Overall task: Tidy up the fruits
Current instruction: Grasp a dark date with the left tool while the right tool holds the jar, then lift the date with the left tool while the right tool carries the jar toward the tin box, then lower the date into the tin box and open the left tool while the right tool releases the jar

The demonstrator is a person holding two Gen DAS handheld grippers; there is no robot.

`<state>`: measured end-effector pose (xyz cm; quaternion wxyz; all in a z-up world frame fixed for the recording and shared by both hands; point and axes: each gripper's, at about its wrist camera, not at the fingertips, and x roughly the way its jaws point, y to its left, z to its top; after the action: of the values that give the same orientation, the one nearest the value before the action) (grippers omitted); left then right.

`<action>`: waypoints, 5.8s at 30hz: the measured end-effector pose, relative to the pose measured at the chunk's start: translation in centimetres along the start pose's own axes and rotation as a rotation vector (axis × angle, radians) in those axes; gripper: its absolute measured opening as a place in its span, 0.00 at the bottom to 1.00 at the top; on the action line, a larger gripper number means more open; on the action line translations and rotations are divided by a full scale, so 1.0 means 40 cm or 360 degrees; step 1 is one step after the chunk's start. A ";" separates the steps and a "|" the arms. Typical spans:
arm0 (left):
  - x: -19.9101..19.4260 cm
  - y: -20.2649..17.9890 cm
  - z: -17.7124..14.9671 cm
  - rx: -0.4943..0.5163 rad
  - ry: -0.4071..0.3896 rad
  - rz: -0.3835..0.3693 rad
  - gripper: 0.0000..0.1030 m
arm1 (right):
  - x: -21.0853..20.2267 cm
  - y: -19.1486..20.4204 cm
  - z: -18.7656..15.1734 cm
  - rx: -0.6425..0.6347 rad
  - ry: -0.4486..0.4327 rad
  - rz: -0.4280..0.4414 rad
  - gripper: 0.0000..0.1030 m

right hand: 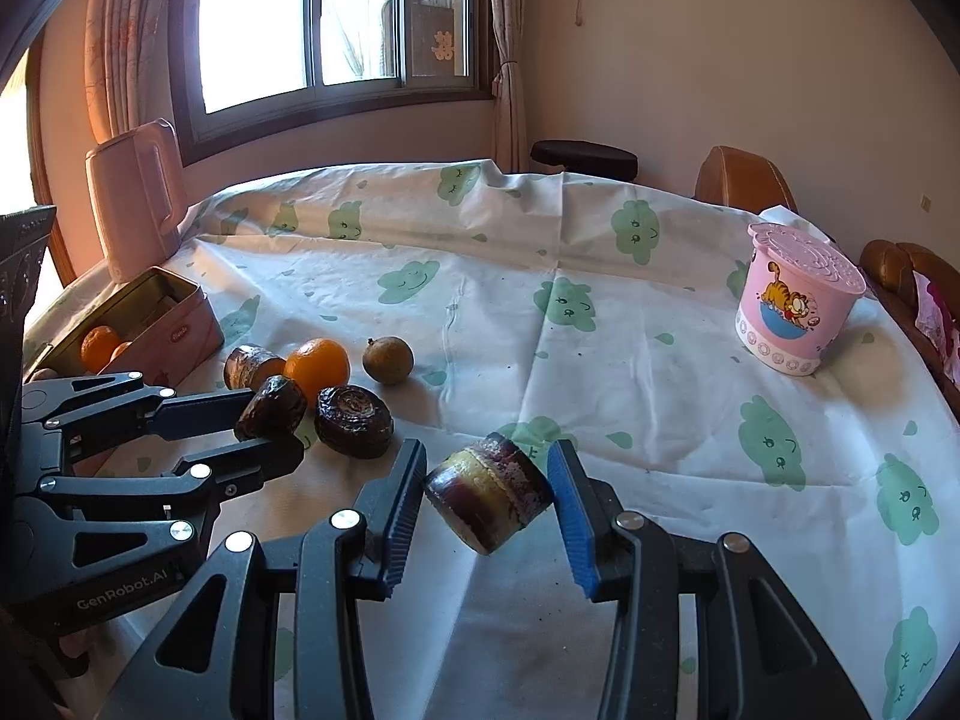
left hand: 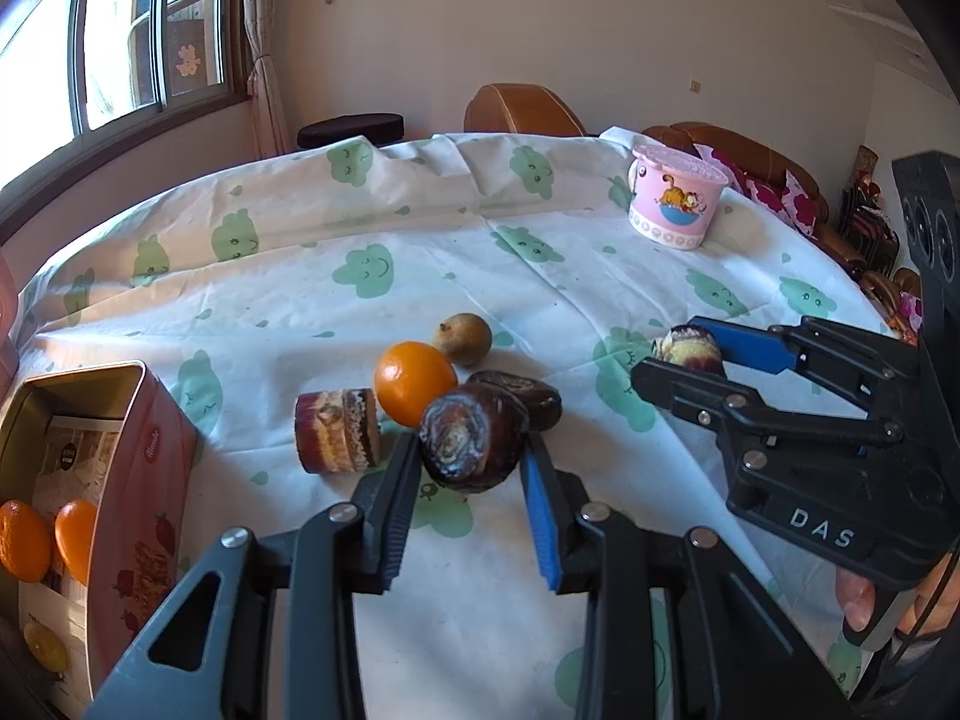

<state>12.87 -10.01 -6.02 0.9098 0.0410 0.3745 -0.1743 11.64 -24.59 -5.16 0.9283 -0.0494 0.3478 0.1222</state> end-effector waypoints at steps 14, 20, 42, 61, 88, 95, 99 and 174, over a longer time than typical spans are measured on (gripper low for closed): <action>-0.032 0.004 -0.003 -0.0018 -0.0111 0.0012 0.35 | -0.026 0.001 -0.003 -0.0003 -0.0097 0.0009 0.43; -0.042 0.010 -0.005 -0.0036 -0.0141 0.0017 0.35 | -0.036 0.002 -0.004 -0.0007 -0.0137 0.0007 0.43; -0.077 0.024 -0.010 -0.0085 -0.0268 0.0017 0.35 | -0.078 0.003 -0.012 -0.0012 -0.0286 -0.0005 0.43; -0.119 0.016 -0.022 -0.0066 -0.0405 0.0078 0.35 | -0.114 0.002 -0.021 -0.0014 -0.0410 -0.0034 0.43; -0.197 0.033 -0.061 -0.0087 -0.0523 0.0194 0.35 | -0.175 0.059 -0.017 -0.0051 -0.0538 0.0007 0.43; -0.250 0.075 -0.070 -0.0120 -0.0556 0.0208 0.35 | -0.207 0.113 0.024 -0.0095 -0.0578 0.0099 0.43; -0.272 0.102 -0.080 -0.0141 -0.0563 0.0242 0.35 | -0.206 0.156 0.042 -0.0139 -0.0585 0.0134 0.43; -0.282 0.468 -0.190 -0.0452 -0.0270 0.0576 0.35 | -0.006 0.584 0.086 -0.0474 -0.0299 0.0449 0.43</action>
<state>6.88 12.31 -4.67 0.9510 -0.0356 0.3041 0.0432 7.55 -1.48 -2.57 0.9127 -0.1252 0.2414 0.3050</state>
